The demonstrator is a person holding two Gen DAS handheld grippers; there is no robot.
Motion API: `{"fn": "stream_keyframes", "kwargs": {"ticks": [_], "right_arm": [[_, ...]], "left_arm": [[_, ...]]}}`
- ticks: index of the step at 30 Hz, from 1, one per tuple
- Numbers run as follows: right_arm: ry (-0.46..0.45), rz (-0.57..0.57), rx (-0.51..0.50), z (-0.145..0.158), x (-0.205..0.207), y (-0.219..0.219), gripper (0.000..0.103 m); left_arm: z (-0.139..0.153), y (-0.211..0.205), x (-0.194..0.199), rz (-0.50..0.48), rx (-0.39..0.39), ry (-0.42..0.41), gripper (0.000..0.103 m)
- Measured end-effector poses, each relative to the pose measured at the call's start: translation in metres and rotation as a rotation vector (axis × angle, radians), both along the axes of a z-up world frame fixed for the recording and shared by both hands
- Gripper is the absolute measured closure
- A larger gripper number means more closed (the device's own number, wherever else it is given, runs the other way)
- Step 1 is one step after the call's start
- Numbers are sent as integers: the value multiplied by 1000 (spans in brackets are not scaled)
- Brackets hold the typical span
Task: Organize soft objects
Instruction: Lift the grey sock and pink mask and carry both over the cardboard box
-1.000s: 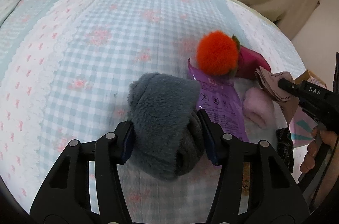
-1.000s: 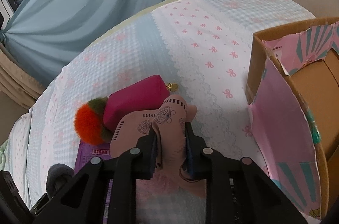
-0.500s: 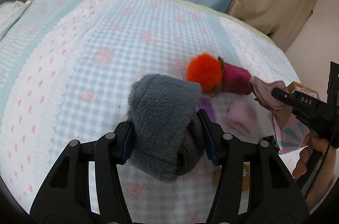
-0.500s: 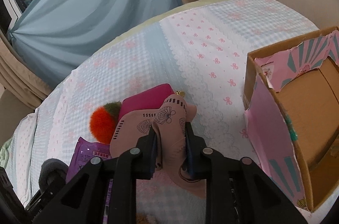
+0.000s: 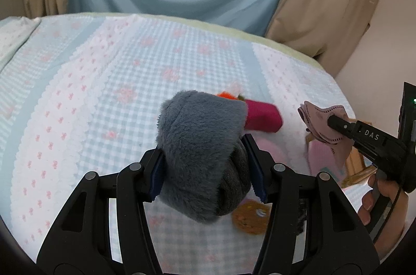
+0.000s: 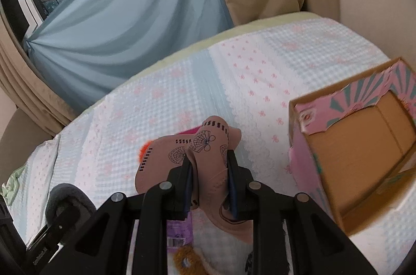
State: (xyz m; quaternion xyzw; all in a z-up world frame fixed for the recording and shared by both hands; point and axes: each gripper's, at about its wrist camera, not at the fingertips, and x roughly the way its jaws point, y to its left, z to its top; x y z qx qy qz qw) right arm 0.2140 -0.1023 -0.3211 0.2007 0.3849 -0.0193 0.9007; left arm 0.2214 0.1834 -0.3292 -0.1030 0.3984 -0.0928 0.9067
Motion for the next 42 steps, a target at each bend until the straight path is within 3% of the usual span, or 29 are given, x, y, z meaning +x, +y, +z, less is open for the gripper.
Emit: {"fn": "stream_keyframes", "kwargs": {"ticks": [7,14,20,24,28,34,42], "right_arm": [[-57,15,-44,70,-23,-9,82],[-96,18,-71,126,-46,-42,82],[-102,29,-94,161,-67,-100,82],[-100,55,-120,169,-76,-143,82],[-78,75,-132,165,-80,-194,82],[-10,115,-170,138,-72,-264,82],[141,172,-180,83,-39,-314,82]], "left_arm": [[59,-19,-8,0,5,-33,53],[113,-66,-11,-34,17,-84,53],[145,-135,-17,-57,-2,-102,53],[155,-203,-21,-80,-5,-100,53],[150,-269,-22,-101,2,-82,53],[114,-354,-15,-108,-1,-8,53],[51,-415,11,-143,73,129,53]]}}
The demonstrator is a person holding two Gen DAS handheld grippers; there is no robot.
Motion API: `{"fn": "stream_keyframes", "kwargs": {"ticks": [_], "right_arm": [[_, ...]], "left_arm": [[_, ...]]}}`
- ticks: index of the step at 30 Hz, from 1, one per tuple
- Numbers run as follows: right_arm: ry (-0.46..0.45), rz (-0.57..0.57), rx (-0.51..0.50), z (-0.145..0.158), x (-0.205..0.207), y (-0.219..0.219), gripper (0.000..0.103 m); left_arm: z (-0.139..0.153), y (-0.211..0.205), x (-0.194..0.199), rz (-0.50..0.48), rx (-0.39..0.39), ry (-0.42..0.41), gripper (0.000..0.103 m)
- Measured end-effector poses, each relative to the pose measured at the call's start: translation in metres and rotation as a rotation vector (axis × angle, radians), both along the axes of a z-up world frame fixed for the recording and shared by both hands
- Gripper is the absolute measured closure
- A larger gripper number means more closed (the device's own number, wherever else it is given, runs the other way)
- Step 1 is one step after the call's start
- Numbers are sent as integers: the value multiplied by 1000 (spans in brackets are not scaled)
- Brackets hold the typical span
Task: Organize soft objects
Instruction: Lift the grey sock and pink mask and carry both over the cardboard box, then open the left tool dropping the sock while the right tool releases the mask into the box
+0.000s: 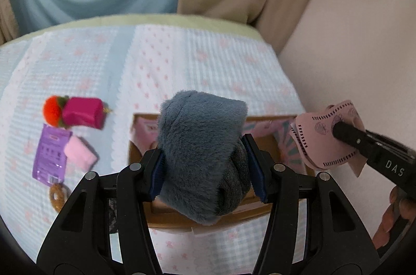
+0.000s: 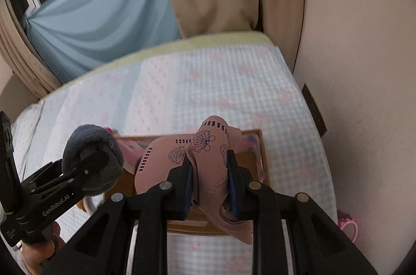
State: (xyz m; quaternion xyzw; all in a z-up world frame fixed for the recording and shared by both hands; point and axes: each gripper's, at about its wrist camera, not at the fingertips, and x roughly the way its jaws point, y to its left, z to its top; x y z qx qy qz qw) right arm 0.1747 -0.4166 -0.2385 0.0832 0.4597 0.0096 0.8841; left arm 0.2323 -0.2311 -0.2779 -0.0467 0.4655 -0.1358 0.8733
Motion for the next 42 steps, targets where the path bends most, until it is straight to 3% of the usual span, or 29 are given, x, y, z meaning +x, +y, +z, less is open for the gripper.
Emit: {"fn": "stream_keyframes", "kwargs": {"ticks": [11,18,20,22,23,24,26,34,42], "right_arm": [[187,55,21,-79,45,-4,82],[257,59,35,-111,64,-4,82],[275,61,42,-118,68,-4,82],[279,67,17,-123,73,-2,80],[279,68,-4,-127,74,0,68],[288,69,-13,-132,76,0,37],[318,75,16,-141,78,0,0],[286,52,18,-143,68,-1,0],[255,33,16,-123,60,-1,0]], "left_arm": [[-83,-14,41,-54,97,193,53],[-117,-25,46,-91,152,270,53],[-119,-25,47,-92,144,275,41],[-117,-27,46,-98,170,256,3],[-116,-28,45,-96,188,248,0],[-116,-27,47,-97,191,245,0],[-118,-26,48,-99,191,259,0],[-120,-21,46,-98,200,276,0],[-106,-18,37,-106,198,258,0]]}}
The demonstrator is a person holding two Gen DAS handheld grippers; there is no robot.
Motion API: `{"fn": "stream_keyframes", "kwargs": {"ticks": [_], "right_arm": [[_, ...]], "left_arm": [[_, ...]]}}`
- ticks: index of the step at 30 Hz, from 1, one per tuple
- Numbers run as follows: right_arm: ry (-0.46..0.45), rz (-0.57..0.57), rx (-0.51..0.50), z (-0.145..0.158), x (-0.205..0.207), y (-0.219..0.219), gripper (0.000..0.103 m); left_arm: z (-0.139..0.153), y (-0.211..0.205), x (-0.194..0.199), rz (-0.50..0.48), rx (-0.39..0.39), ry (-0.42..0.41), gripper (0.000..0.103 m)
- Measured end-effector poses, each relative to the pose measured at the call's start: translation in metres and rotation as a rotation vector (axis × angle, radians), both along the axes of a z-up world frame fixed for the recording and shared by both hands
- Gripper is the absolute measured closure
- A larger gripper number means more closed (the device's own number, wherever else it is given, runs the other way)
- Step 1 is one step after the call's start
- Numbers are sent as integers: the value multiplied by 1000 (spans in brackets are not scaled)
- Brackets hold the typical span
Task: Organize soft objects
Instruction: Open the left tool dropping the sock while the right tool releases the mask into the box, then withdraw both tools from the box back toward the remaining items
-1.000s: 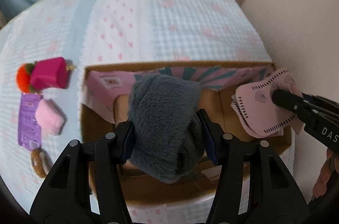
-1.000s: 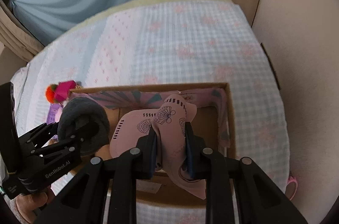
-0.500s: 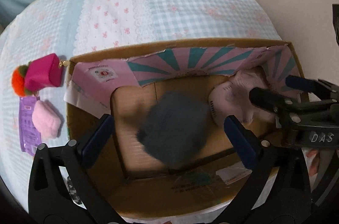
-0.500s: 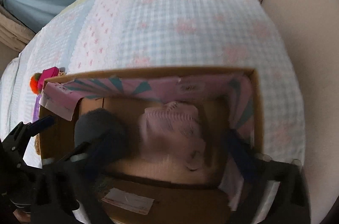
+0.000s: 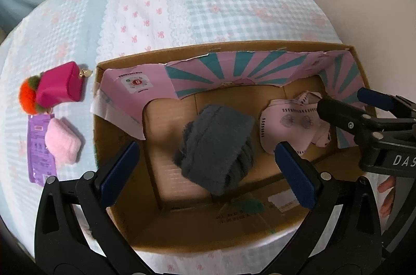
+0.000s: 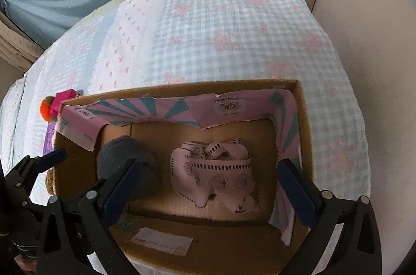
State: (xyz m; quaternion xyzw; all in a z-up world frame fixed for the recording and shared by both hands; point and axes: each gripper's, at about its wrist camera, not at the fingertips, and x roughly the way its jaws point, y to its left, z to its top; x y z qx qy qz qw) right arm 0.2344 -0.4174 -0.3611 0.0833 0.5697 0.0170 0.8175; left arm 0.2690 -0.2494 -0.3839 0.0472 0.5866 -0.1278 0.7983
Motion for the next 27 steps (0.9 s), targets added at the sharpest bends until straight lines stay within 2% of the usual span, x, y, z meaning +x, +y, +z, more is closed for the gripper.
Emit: {"fn": "stream_keyframes", "kwargs": {"ticks": [8,20,27], "right_arm": [[-52,0,-8,47,-21,3,0],[-218,-37,-24,170,-94,22,0],[-273,-56,-56,231,-146,36,0]], "left_arm": [[44,2,-16,-4,-18,-64,0],[169,33,-78,20,-70,-225,0],[237,65,-124,63,-96,-311,0]]}}
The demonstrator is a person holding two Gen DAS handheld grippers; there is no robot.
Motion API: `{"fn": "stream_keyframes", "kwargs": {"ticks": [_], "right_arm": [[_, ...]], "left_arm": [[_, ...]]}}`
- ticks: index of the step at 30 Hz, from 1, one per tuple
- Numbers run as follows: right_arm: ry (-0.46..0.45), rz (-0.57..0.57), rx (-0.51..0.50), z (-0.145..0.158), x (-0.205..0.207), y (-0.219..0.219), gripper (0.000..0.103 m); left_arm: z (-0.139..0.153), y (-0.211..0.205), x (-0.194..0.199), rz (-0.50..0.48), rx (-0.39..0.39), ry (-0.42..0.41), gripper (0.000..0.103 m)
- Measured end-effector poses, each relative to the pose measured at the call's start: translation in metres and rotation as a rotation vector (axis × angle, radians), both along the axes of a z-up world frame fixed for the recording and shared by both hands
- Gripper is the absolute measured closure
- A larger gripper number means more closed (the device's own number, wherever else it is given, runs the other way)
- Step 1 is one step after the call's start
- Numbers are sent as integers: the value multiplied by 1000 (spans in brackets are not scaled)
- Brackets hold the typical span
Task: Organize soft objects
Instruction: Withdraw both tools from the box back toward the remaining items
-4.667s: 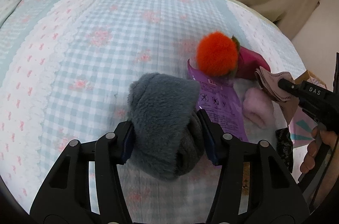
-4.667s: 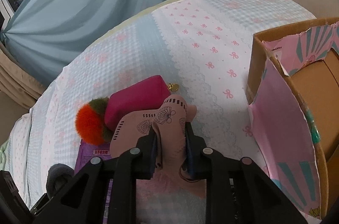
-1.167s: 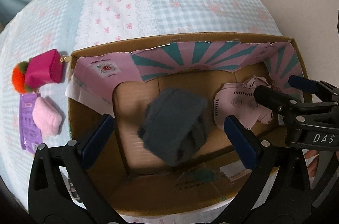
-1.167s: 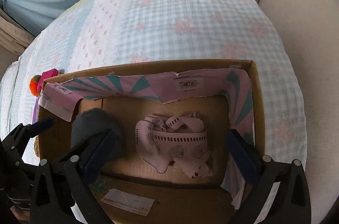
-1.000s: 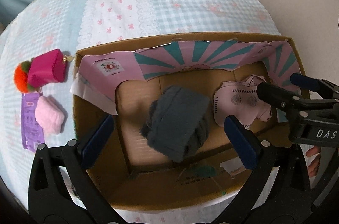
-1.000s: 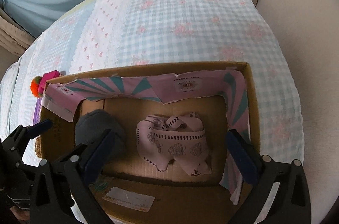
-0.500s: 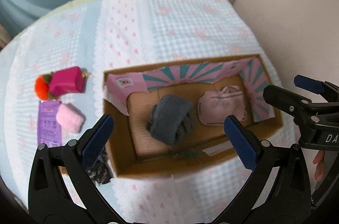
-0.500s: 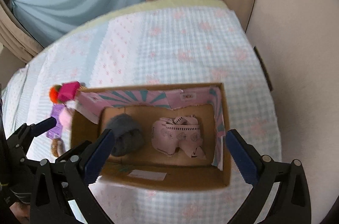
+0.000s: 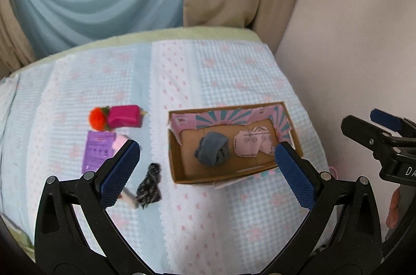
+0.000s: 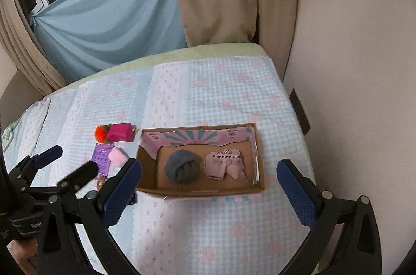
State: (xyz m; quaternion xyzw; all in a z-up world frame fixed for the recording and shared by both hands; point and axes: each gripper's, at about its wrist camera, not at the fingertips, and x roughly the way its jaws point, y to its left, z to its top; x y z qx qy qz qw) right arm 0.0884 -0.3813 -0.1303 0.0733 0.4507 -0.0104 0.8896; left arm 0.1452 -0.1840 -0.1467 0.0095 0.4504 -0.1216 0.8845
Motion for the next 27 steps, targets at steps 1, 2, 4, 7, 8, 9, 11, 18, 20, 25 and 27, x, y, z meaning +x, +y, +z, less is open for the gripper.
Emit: {"fn": "stream_keyframes", "kwargs": {"ticks": [1,2,4,7,8,9,11,18,20,25,27], "right_arm": [[-11,1,3,6,-7,2,0],[-27,4,6,11,-14,4,0],[-67,-1,-6,21,-28,9,0],[-107,14,-18,30,-41,19,0],[-118,28,-15,32,-44,24,0],[-125,39,-13,34,-45,28,0],[-135,56,-3,35,-44,36,0],[-158,116,17,28,-36,88,0],[-151,125,18,21,-33,110,0],[-108,106,32,-2,-21,163,0],[-91,95,42,-15,-13,187,0]], "left_arm": [[6,4,-6,9,0,-12,0],[13,11,-13,22,0,-29,0],[26,23,-26,44,-3,-66,0],[39,44,-40,97,-5,-97,0],[45,55,-44,117,-16,-103,0],[48,61,-47,129,-20,-107,0],[53,80,-53,159,-20,-118,0],[49,162,-57,256,-21,-113,0],[43,182,-53,260,-19,-107,0],[19,237,-29,230,-29,-60,0],[6,258,-17,208,-39,-33,0]]}}
